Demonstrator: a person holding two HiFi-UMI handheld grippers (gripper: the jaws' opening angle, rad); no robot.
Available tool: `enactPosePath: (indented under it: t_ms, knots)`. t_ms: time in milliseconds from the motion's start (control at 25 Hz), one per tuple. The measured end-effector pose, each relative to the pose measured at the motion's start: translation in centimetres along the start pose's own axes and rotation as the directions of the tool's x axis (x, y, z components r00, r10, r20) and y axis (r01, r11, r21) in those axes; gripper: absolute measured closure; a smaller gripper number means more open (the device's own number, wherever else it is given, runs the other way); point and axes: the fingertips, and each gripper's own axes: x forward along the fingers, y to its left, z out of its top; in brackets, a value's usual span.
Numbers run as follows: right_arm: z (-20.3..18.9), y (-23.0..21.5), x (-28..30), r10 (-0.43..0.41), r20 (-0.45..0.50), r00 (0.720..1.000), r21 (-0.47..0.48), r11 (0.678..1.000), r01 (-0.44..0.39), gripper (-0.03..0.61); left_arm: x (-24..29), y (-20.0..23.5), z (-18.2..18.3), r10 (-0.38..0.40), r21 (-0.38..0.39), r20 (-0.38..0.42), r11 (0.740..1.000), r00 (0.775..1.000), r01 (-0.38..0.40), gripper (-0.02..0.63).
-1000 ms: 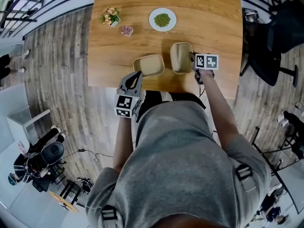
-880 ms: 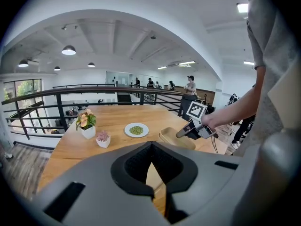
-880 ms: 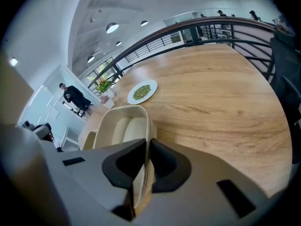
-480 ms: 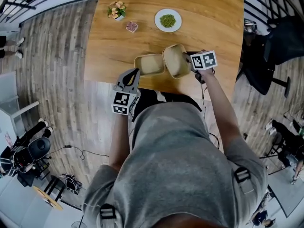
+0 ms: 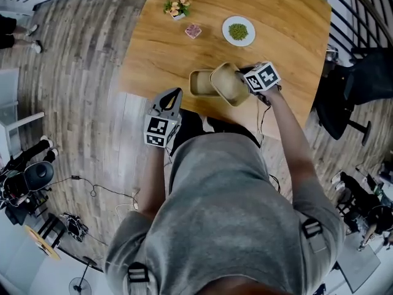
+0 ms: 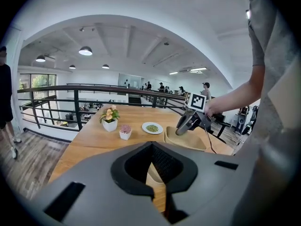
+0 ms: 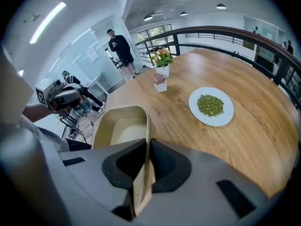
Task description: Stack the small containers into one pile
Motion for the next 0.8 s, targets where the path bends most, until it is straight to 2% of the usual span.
enactPosePath:
  t_ms: [280, 440, 800]
  knots:
    - [2.3, 2.1, 2.3, 0.015, -0.096, 0.995, -0.189, 0.981, -0.033, 0.548, -1.8, 2.2, -0.6, 0.015, -0.010, 0.009, 1.000, 1.000, -0.015, 0.596]
    - [3.4, 3.1, 3.7, 0.032, -0.141, 0.989, -0.237, 0.969, -0.065, 0.548, -2.6, 3.6, -1.2, 0.015, 0.012, 0.008, 1.000, 1.000, -0.015, 0.597]
    - [4.1, 5.8, 6.6, 0.029, -0.288, 0.957, -0.415, 0.897, -0.152, 0.548, -4.5, 5.7, -1.8, 0.023, 0.012, 0.011, 1.000, 1.000, -0.023, 0.597]
